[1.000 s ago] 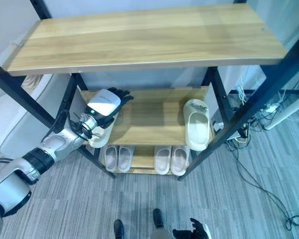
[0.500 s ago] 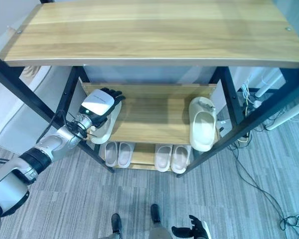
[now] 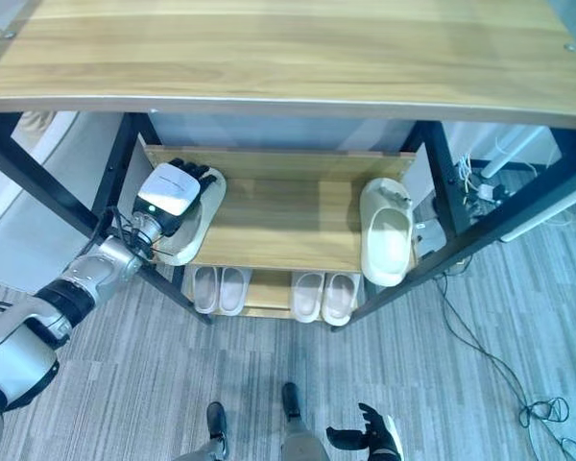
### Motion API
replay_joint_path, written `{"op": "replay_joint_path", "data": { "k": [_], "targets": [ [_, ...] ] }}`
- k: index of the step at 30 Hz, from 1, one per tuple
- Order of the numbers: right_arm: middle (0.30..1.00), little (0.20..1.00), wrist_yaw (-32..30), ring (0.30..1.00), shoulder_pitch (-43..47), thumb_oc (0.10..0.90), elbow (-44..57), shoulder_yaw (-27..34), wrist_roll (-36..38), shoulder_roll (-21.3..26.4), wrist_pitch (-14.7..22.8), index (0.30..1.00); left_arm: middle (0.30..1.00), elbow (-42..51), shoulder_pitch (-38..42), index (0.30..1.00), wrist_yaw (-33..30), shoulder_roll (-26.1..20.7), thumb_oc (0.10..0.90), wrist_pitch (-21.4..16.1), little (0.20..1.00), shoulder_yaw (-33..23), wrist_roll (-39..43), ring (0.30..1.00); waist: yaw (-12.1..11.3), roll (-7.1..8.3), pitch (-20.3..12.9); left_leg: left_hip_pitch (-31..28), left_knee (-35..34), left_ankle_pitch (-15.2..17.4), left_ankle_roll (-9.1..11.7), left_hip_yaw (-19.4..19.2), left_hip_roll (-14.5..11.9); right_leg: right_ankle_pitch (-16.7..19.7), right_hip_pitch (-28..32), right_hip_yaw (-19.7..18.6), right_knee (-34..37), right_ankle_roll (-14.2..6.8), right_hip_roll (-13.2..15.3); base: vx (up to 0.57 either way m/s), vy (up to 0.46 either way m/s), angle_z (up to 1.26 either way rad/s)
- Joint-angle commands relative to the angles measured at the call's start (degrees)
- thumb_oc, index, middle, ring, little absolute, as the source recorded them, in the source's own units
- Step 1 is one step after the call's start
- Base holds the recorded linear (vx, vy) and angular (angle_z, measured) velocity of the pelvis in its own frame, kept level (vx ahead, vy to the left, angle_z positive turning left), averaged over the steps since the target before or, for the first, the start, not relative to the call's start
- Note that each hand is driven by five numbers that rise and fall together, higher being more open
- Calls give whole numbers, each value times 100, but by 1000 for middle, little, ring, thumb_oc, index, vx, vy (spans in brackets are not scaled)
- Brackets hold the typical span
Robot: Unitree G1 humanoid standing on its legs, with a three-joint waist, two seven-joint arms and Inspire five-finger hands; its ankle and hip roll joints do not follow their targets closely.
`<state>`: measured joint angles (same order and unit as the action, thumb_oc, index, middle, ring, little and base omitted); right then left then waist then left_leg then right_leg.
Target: Arrange the slippers neatly on the shoe rack.
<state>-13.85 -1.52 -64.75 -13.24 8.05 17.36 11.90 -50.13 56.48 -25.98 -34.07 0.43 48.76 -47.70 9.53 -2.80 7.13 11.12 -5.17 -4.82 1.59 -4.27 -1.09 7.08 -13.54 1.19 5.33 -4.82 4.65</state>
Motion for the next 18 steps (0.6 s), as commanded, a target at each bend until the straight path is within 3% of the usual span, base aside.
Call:
{"op": "replay_joint_path", "data": {
  "k": [1, 2, 3, 10, 18],
  "targets": [
    [900, 900, -214, 900, -130, 800, 189, -7, 32, 314, 191, 900, 900, -852, 1263, 900, -535, -8, 800, 549, 900, -608, 169, 900, 46, -44, 14, -55, 17, 520, 58, 107, 175, -517, 148, 106, -33, -410, -20, 0, 0, 0],
    [900, 900, -220, 900, -137, 800, 211, -14, 42, 304, 199, 900, 667, -871, 1279, 667, -552, 19, 645, 580, 667, -647, 211, 667, 55, -52, 25, -49, 17, 522, 61, 92, 174, -513, 135, 100, -33, -409, -16, 0, 0, 0],
    [900, 900, -232, 900, -139, 800, 215, -8, 70, 297, 194, 900, 300, -872, 1293, 300, -552, 59, 400, 591, 300, -717, 293, 300, 61, -63, 37, -41, 17, 523, 65, 79, 175, -514, 125, 95, -33, -409, -16, 11, -2, -5],
    [900, 900, -240, 900, -131, 800, 265, 22, 123, 300, 182, 900, 300, -414, 1172, 300, -505, 354, 400, 423, 300, -872, 486, 300, 65, -82, 47, -68, 17, 534, 81, 84, 173, -534, 139, 114, -33, -382, -15, 5, -12, -1],
    [900, 900, -281, 900, -164, 800, 243, 82, 83, 299, 100, 900, 300, 952, 510, 300, -343, 1121, 400, 26, 300, -1129, 620, 300, 30, -127, 21, -270, 17, 586, 109, 116, 134, -667, 343, 118, -33, -320, -66, 16, -52, 1]
  ]
}}
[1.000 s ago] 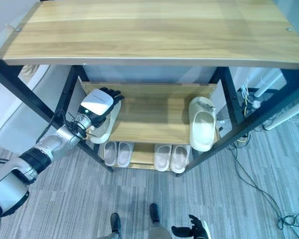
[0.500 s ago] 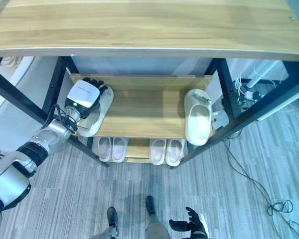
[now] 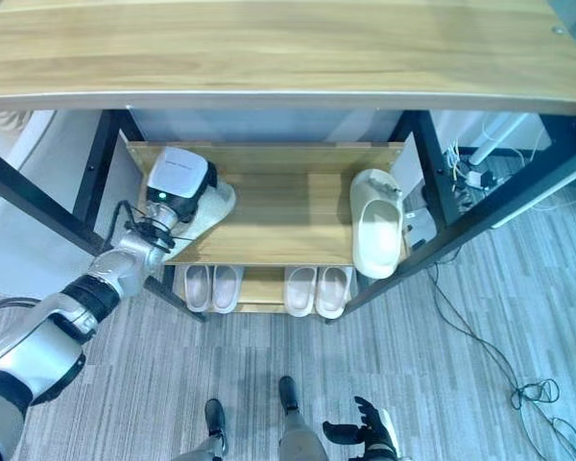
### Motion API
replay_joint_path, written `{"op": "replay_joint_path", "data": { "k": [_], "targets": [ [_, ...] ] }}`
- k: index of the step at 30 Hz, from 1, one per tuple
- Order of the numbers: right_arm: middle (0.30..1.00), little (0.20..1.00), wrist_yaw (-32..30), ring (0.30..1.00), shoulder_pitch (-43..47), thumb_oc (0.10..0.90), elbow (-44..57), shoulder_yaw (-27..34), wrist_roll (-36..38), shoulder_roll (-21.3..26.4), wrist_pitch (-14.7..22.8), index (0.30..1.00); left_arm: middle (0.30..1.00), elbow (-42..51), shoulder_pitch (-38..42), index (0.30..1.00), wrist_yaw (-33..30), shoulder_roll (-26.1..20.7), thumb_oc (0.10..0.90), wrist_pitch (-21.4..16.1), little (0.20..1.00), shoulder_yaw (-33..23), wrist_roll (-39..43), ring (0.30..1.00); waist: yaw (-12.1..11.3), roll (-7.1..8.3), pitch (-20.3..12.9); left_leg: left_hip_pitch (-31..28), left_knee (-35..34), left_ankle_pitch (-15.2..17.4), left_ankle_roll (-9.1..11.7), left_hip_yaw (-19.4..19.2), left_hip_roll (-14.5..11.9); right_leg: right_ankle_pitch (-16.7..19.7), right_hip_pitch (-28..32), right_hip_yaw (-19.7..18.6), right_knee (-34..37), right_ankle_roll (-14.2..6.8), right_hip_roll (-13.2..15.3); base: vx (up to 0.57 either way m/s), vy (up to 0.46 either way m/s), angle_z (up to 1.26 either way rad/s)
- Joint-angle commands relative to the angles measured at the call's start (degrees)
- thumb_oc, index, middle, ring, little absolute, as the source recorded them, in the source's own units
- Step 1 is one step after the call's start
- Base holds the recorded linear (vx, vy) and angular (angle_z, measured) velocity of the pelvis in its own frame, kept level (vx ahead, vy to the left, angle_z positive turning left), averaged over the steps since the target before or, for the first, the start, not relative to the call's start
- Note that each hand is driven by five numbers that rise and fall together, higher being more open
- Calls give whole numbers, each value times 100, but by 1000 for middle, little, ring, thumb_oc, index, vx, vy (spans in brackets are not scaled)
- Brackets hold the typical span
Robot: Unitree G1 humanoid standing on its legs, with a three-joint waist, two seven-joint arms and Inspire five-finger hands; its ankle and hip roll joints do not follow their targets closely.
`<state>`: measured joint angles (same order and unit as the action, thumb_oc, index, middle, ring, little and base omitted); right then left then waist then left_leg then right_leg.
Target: Arrange the slippers neatly on the shoe rack.
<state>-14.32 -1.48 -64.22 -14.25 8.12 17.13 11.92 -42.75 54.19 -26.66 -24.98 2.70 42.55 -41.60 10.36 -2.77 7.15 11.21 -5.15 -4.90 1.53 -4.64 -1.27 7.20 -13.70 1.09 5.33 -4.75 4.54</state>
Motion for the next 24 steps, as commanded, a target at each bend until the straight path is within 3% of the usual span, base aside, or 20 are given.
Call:
{"op": "replay_joint_path", "data": {
  "k": [1, 7, 15, 24],
  "targets": [
    [900, 900, -233, 900, -169, 800, 190, 184, 77, 322, 97, 900, 300, 215, 739, 300, -275, 213, 400, -201, 300, -509, 8, 300, -53, -129, 23, -283, 15, 595, 115, 152, 151, -679, 363, 128, -33, -328, -56, 22, -51, 2],
    [900, 900, -329, 900, 131, 800, 168, 164, 51, 509, 43, 900, 300, -157, 946, 300, -284, 622, 400, -136, 300, -432, 126, 300, -6, -238, 66, -394, 15, 563, 143, 154, 112, -758, 463, 94, -33, -282, -104, -17, -42, -2],
    [900, 900, -443, 900, 260, 800, 217, -15, 70, 684, 130, 900, 300, -1816, 1942, 300, -574, 1132, 400, 197, 300, -315, 509, 300, 214, -391, 104, -82, 15, 467, 178, -51, 32, -624, 18, -77, -33, -293, -163, -36, -42, -9],
    [900, 900, -466, 900, 364, 800, 103, -139, 123, 707, 172, 900, 300, -2258, 2570, 300, -682, 1033, 400, 216, 300, -231, 895, 300, 320, -436, 113, 109, 15, 430, 213, -223, -25, -507, -271, -194, -33, -297, -199, 5, -26, -11]
  ]
}}
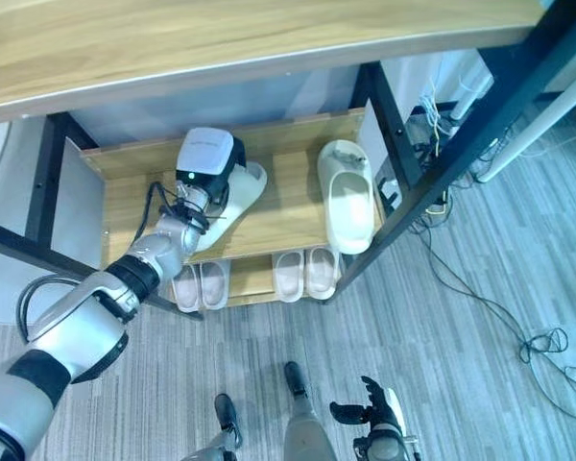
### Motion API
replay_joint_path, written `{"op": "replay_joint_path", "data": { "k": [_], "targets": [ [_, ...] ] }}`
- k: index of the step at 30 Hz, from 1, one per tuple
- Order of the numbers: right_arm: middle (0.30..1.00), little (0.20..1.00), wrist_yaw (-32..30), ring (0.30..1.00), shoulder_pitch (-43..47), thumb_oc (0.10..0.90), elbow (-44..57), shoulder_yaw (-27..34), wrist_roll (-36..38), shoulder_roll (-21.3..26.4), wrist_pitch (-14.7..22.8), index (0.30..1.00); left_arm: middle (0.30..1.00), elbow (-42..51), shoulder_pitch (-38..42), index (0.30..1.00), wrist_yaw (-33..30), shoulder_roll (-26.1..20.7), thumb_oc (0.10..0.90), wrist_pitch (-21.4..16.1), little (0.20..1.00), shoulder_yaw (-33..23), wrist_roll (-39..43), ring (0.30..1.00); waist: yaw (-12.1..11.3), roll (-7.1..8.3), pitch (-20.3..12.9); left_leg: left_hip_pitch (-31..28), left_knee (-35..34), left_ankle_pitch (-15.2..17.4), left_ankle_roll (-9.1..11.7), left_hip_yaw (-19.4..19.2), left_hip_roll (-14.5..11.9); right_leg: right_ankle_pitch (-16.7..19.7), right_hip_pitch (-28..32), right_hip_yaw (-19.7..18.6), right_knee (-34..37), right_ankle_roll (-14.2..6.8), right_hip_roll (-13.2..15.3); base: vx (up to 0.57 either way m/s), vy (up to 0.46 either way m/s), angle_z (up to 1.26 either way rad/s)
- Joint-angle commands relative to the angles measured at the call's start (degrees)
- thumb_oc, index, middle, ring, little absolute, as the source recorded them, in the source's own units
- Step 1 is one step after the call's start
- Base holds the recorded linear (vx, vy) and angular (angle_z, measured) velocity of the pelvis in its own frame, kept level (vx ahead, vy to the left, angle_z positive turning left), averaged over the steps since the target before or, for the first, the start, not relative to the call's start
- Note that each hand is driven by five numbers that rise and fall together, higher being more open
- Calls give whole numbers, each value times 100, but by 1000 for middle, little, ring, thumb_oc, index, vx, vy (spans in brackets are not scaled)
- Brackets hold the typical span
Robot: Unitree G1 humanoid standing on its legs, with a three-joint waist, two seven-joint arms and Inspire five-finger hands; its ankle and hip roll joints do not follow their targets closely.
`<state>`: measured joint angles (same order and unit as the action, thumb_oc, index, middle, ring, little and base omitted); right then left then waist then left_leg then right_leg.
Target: Arrange the slippers neatly on the shoe rack.
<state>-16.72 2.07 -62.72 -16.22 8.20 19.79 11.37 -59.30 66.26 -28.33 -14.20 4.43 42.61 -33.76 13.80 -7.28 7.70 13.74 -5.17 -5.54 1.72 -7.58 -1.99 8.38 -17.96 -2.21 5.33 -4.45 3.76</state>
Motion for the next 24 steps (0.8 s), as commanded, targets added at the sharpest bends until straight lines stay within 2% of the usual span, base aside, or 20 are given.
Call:
{"op": "replay_joint_path", "data": {
  "k": [1, 6, 14, 15, 16, 17, 24],
  "targets": [
    [900, 900, -228, 900, 27, 800, -40, 9, 111, 421, 216, 900, 300, -593, 1515, 300, -520, 53, 400, 35, 300, -250, 239, 300, 1, 9, 79, -123, 17, 491, 192, 68, 46, -614, 127, 126, -33, -319, -127, 0, 0, 0],
    [900, 900, -211, 900, 142, 800, -51, -74, 87, 420, 198, 900, 300, -614, 1636, 300, -536, 404, 400, -13, 300, -226, 322, 300, 13, -2, 97, -108, 17, 495, 200, 96, 45, -622, 114, 147, -33, -296, -117, 9, -8, -2],
    [900, 900, -226, 900, 237, 800, -5, -101, 88, 501, 217, 900, 300, -597, 1672, 300, -601, 610, 400, -50, 300, -266, 459, 300, 70, -5, 96, -56, 17, 511, 210, 79, 51, -598, 32, 137, -33, -285, -97, 0, 0, 0],
    [900, 900, -228, 900, 261, 800, -4, -97, 98, 491, 213, 900, 411, -594, 1670, 411, -595, 657, 474, -46, 411, -268, 450, 411, 78, -9, 95, -52, 17, 516, 210, 74, 50, -601, 29, 133, -33, -283, -96, 0, 0, 0],
    [900, 900, -180, 900, 245, 800, 36, -85, 200, 454, 256, 900, 794, -573, 1665, 794, -598, 710, 729, -41, 794, -246, 400, 794, 80, -14, 88, -60, 17, 525, 208, 66, 50, -603, 32, 132, -33, -280, -97, 40, 5, -2],
    [900, 900, -57, 900, 235, 800, 75, -107, 377, 314, 295, 900, 900, -541, 1606, 900, -548, 833, 800, -17, 900, -212, 319, 900, 88, -44, 92, -68, 17, 533, 204, 63, 53, -604, 44, 115, -33, -282, -95, 35, 7, -3],
    [900, 900, 61, 900, 182, 800, 50, -167, 416, 254, 314, 900, 900, -664, 1670, 900, -404, 880, 800, 116, 900, -17, -65, 900, 85, -78, 31, -98, 17, 560, 208, 74, 44, -622, 59, 138, -33, -278, -107, 5, 1, 0]
  ]
}}
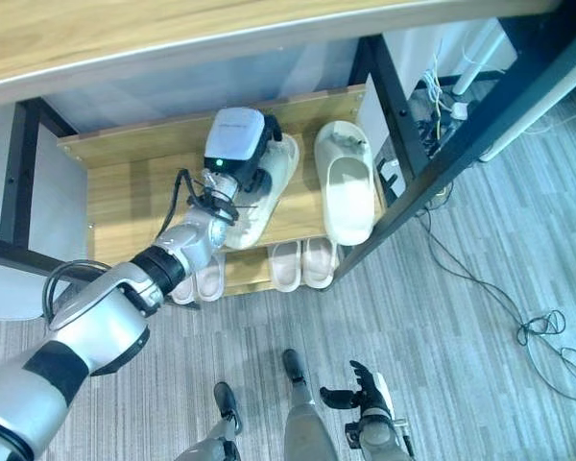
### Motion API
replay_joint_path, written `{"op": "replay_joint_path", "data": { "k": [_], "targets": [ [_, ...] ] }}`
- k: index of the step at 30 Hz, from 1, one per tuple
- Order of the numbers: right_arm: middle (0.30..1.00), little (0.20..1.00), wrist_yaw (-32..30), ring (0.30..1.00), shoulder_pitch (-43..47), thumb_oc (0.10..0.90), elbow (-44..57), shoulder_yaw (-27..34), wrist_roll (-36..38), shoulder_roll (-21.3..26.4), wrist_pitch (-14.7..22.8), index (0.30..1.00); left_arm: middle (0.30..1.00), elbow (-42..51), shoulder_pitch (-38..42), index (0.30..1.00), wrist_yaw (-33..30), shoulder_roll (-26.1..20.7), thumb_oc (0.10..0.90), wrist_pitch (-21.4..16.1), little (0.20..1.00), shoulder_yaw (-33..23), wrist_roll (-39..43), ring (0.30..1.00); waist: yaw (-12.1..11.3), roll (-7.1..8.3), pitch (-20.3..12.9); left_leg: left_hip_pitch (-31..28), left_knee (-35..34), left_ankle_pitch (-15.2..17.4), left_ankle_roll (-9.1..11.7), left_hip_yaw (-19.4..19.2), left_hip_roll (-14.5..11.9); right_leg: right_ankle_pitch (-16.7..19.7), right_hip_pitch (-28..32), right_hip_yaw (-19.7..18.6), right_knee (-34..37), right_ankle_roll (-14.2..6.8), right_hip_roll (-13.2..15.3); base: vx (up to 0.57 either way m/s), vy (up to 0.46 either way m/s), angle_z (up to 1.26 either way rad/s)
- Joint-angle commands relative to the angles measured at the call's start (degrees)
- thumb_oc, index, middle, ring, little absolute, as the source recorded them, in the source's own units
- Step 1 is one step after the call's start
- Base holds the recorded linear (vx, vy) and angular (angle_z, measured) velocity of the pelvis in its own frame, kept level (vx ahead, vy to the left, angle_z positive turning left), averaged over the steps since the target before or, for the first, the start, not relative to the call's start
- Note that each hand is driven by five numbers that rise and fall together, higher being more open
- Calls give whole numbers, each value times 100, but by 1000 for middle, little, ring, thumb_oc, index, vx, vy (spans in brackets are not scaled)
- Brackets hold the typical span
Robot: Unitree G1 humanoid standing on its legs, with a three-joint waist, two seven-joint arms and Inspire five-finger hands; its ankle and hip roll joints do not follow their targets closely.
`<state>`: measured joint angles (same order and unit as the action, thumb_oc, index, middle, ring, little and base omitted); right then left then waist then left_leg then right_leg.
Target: Arrange the slippers neatly on the shoe rack.
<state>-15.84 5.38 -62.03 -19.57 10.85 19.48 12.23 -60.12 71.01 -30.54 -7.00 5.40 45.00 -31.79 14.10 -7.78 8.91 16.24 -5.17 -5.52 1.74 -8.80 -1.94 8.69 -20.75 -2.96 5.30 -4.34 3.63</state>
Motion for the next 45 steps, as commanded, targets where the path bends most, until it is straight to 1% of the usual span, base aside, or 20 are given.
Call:
{"op": "replay_joint_path", "data": {
  "k": [1, 5, 10, 14, 18, 20, 21, 22, 25, 28, 31, 34, 36, 40, 41, 43, 44, 45],
  "targets": [
    [900, 900, -28, 900, -151, 800, -18, 169, 150, 285, 229, 900, 900, -583, 1195, 900, -183, 161, 800, 19, 900, -255, -262, 900, 55, -29, -91, -347, 17, 558, 205, 196, 38, -653, 338, 213, -30, -289, -94, 0, 0, 0],
    [900, 900, 22, 900, -171, 800, -8, 192, 176, 290, 217, 900, 900, -634, 1227, 900, -125, 145, 800, 20, 900, -307, -172, 900, 33, -31, -124, -379, 17, 547, 208, 215, 21, -672, 380, 229, -30, -285, -102, 0, 0, 0],
    [900, 900, 52, 900, -191, 800, -52, 245, 215, 267, 189, 900, 900, -487, 1164, 900, -110, 86, 800, -39, 900, -326, -110, 900, -21, -16, -151, -451, 17, 546, 209, 255, 29, -699, 472, 268, -30, -275, -112, 0, 0, 0],
    [900, 900, 89, 900, -141, 800, -135, 280, 267, 243, 121, 900, 900, -323, 923, 900, -25, 72, 800, -155, 900, -394, 37, 900, -94, -15, -152, -540, 17, 542, 205, 300, 43, -732, 590, 311, -30, -266, -104, -14, 4, 8],
    [900, 900, 74, 900, -131, 800, -170, 310, 273, 207, 86, 900, 900, -174, 779, 900, -4, 56, 800, -153, 900, -403, -11, 900, -146, -6, -155, -588, 17, 536, 198, 335, 44, -753, 655, 340, -30, -262, -102, -7, 2, 3],
    [900, 900, 75, 900, -132, 800, -193, 310, 271, 173, 71, 900, 900, -124, 710, 900, 22, 48, 800, -114, 900, -344, -165, 900, -178, 0, -157, -609, 17, 538, 191, 355, 45, -764, 691, 360, -30, -264, -98, -22, 11, 4],
    [900, 900, 60, 900, -106, 800, -222, 294, 254, 185, 75, 900, 900, -98, 703, 900, 21, 2, 800, -20, 900, -195, -554, 900, -203, 4, -153, -613, 17, 547, 188, 385, 44, -768, 701, 377, -30, -268, -105, -14, 8, 5],
    [900, 900, 45, 900, -65, 800, -238, 296, 254, 178, 79, 900, 900, -80, 654, 900, 25, -5, 800, 15, 900, -123, -753, 900, -222, 11, -156, -613, 17, 544, 186, 396, 38, -762, 713, 389, -30, -274, -104, -17, 10, 5],
    [900, 900, 30, 900, -23, 800, -279, 265, 275, 176, 93, 900, 900, -71, 559, 900, 85, -3, 800, 32, 900, -51, -938, 900, -246, 36, -180, -622, 17, 537, 187, 414, 38, -753, 735, 416, -30, -286, -100, -8, 3, 3],
    [900, 900, 34, 900, -70, 800, -297, 287, 285, 164, 90, 900, 900, -95, 467, 900, 112, -41, 800, 34, 900, -90, -947, 900, -265, 56, -215, -659, 17, 545, 182, 417, 40, -763, 771, 420, -30, -290, -97, 0, 0, 0],
    [900, 900, 60, 900, -185, 800, -295, 326, 302, 131, 79, 900, 900, -95, 392, 900, 150, -165, 800, 146, 900, -92, -1101, 900, -298, 96, -269, -727, 17, 553, 179, 433, 36, -783, 869, 451, -30, -289, -92, 0, 0, 1],
    [900, 900, 77, 900, -263, 800, -296, 337, 278, 100, 65, 900, 900, -24, 234, 900, 162, -240, 800, 118, 900, -143, -1136, 900, -313, 123, -305, -787, 17, 565, 178, 447, 41, -803, 935, 467, -30, -287, -96, 9, 0, 9],
    [900, 900, 74, 900, -290, 800, -345, 366, 243, 51, 19, 900, 900, 114, -47, 900, 182, -344, 800, 95, 900, -222, -1158, 900, -349, 160, -349, -876, 17, 579, 177, 481, 42, -833, 1047, 496, -30, -282, -90, 19, -1, 6],
    [900, 900, 82, 900, -311, 800, -395, 388, 229, -16, -30, 900, 900, 313, -330, 900, 196, -505, 800, 96, 900, -284, -1234, 900, -401, 198, -410, -991, 17, 595, 176, 537, 51, -862, 1192, 556, -30, -283, -80, 2, 0, 1],
    [900, 900, 98, 900, -354, 800, -412, 418, 228, -72, -46, 900, 900, 469, -487, 900, 178, -647, 800, 122, 900, -371, -1275, 900, -446, 229, -470, -1054, 17, 607, 177, 561, 53, -879, 1277, 598, -30, -282, -77, 10, -7, 8],
    [900, 900, 102, 900, -385, 800, -415, 433, 233, -103, -53, 900, 900, 574, -597, 900, 196, -733, 800, 120, 900, -426, -1273, 900, -456, 241, -491, -1086, 17, 614, 175, 568, 56, -889, 1317, 619, -30, -282, -76, 6, 2, 9],
    [900, 900, 115, 900, -416, 800, -437, 461, 231, -156, -96, 900, 900, 895, -792, 900, 244, -918, 800, 11, 900, -572, -1149, 900, -513, 273, -548, -1140, 17, 620, 170, 605, 63, -899, 1388, 653, -30, -278, -73, 3, 7, 8],
    [900, 900, 114, 900, -420, 800, -436, 454, 230, -158, -96, 900, 900, 921, -809, 900, 258, -935, 800, 15, 900, -577, -1151, 900, -505, 275, -549, -1144, 17, 620, 170, 607, 64, -901, 1394, 654, -30, -279, -73, 12, 3, 11]
  ]
}}
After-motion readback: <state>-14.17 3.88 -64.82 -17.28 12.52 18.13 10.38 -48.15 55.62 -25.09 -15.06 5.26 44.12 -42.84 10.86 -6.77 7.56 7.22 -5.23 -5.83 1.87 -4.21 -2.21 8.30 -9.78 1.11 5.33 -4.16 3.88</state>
